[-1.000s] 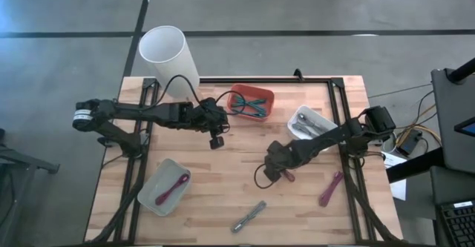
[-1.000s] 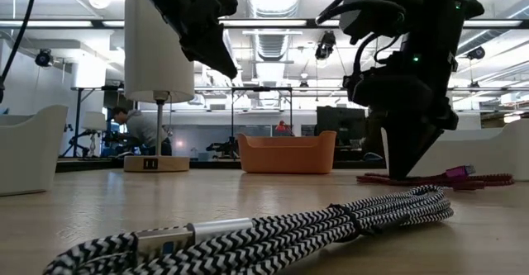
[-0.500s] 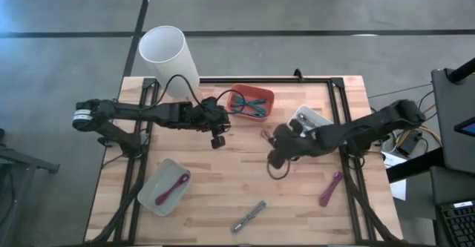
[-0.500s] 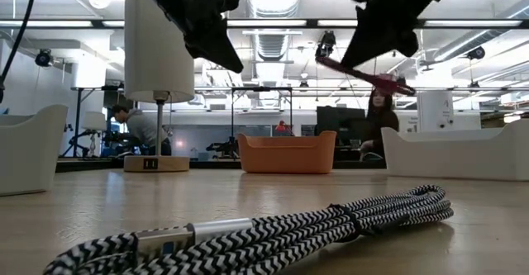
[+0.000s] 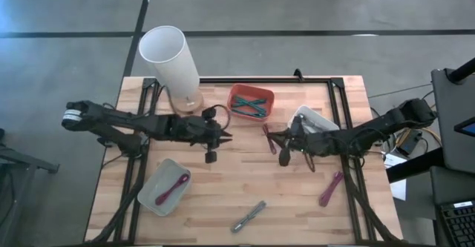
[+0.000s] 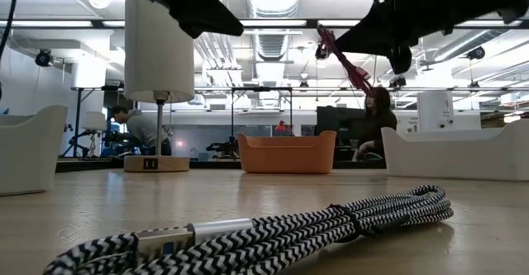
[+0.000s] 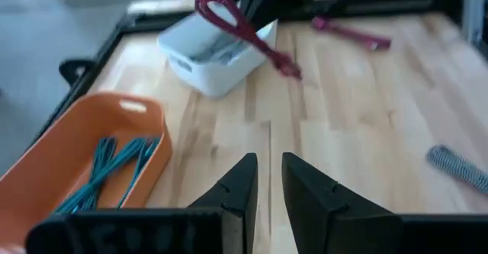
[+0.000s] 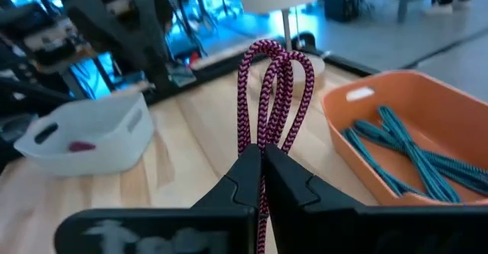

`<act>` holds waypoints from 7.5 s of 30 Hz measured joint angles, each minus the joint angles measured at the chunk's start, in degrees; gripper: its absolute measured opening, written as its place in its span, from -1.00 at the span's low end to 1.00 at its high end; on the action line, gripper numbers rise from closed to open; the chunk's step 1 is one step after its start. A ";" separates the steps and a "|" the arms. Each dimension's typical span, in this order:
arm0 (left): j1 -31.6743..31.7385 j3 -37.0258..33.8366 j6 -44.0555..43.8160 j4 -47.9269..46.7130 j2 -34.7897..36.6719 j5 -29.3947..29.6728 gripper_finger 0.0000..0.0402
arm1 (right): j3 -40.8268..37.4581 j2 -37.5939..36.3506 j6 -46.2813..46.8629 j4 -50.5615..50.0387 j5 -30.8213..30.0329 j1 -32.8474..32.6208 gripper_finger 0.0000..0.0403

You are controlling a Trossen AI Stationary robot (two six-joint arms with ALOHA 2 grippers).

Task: Pick & Place USB Port
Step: Put the left black and pink charger cable into the gray bin, then put the white and black charger cable into the white bin

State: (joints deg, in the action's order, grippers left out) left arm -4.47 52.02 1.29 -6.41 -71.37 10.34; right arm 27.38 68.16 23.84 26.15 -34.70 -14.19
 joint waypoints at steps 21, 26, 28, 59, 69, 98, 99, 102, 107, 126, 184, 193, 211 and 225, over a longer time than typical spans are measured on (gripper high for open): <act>0.37 -25.52 -4.42 55.68 -3.61 1.60 -0.66 | 6.57 7.82 -10.53 4.71 0.20 2.64 -0.96; 0.38 -19.74 -4.16 48.64 -7.21 1.43 -0.66 | 12.53 14.06 -11.65 4.27 0.20 2.74 -0.96; 0.38 -17.50 -4.40 44.98 -8.40 1.19 -0.66 | 14.57 16.17 -12.06 4.26 0.20 2.79 -0.96; 2.60 -11.00 -6.07 39.37 -10.94 -0.47 0.15 | 18.22 18.72 -21.03 4.58 0.33 3.34 -0.96; 2.96 -10.65 -6.51 47.73 -14.93 -0.47 0.12 | 18.22 18.85 -20.86 4.57 2.01 3.39 -0.96; 3.37 -7.07 -6.00 45.78 -20.51 0.56 -0.88 | 18.24 18.96 -20.25 1.35 2.16 3.32 -0.65; 3.36 -7.07 -6.07 45.38 -20.51 0.50 -0.87 | 18.24 18.96 -19.52 0.90 2.16 3.32 -0.61; 3.37 -7.07 -6.19 41.66 -20.19 0.43 -0.89 | 18.24 18.96 -17.68 -0.74 2.16 3.32 -0.48; 3.31 -5.73 -8.51 24.64 -14.95 0.30 -0.92 | 18.24 18.96 -17.61 -1.22 2.14 2.58 -0.33; -5.14 8.59 -36.75 -41.14 6.53 -1.98 -0.91 | 18.24 18.91 -18.33 -2.02 2.10 2.18 -0.25; -35.87 -22.31 -86.98 -27.67 7.10 -18.17 -0.77 | 18.24 18.96 -16.86 -2.05 2.13 2.16 -0.30; -35.62 -20.27 -87.00 -29.43 7.12 -17.93 -0.77 | 18.24 18.96 -16.91 -2.16 2.12 2.16 -0.30; -34.93 -9.29 -83.54 -42.66 7.18 -13.70 -0.77 | 18.24 18.98 -21.03 -3.71 29.48 2.13 -0.20; -34.93 8.54 -52.73 -47.63 7.23 22.09 -0.77 | 18.14 20.92 -17.16 -15.87 42.93 -3.56 -0.20</act>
State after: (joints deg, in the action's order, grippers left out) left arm -39.40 60.55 -51.44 -54.04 -64.14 32.42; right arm 45.52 89.07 6.68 10.27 8.23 -17.75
